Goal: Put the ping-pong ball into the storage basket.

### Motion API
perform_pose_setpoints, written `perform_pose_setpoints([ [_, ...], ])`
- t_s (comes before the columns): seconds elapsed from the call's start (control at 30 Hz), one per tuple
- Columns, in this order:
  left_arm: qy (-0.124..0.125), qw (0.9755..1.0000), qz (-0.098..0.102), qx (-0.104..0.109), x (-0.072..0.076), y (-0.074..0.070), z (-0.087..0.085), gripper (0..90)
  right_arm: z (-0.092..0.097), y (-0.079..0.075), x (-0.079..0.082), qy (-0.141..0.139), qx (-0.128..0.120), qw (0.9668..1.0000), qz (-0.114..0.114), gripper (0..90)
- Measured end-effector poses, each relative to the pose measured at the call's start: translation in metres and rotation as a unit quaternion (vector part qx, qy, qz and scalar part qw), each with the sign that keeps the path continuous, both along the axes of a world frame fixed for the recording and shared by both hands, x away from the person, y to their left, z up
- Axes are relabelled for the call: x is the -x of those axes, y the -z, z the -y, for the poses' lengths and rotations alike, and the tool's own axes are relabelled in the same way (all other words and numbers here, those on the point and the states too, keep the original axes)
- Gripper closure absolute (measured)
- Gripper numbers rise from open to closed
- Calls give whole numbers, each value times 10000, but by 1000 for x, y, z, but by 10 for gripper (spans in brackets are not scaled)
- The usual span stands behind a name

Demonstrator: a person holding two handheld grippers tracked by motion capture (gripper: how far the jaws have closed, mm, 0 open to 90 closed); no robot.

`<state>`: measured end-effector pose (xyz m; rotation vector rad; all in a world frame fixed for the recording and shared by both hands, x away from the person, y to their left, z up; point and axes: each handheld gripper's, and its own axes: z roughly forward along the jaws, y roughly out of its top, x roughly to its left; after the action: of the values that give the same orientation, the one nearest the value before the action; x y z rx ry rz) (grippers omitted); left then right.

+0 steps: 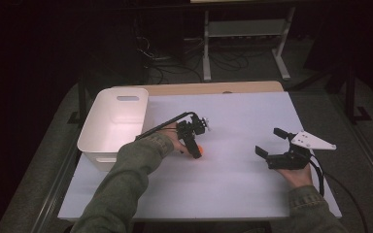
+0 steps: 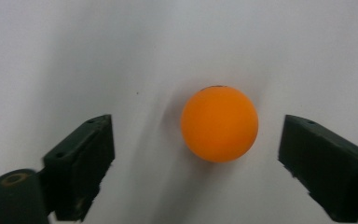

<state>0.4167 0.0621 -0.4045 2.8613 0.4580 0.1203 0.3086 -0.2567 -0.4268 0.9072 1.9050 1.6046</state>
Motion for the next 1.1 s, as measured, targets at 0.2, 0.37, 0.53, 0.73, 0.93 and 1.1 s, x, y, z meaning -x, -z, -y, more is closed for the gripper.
perform_pose_setpoints([
  [0.2,101,9999,-8,-7,0,2,0,159,0,0,0,3,-2,10000,-3,0],
  [0.37,166,9999,-13,22,1,4,1,207,0,0,0,-4,7,10000,-4,0],
  [0.53,215,9997,-87,14,0,7,1,258,0,0,0,-10,19,10000,-5,0],
  [0.73,261,9995,-145,63,-1,7,1,326,-1,1,0,-18,26,10000,-12,0],
  [0.93,309,9993,-177,91,-1,9,1,399,-1,1,0,-28,28,10000,-26,0],
  [1.1,340,9991,-233,106,-1,9,1,452,-1,1,0,-35,39,10000,-26,0],
])
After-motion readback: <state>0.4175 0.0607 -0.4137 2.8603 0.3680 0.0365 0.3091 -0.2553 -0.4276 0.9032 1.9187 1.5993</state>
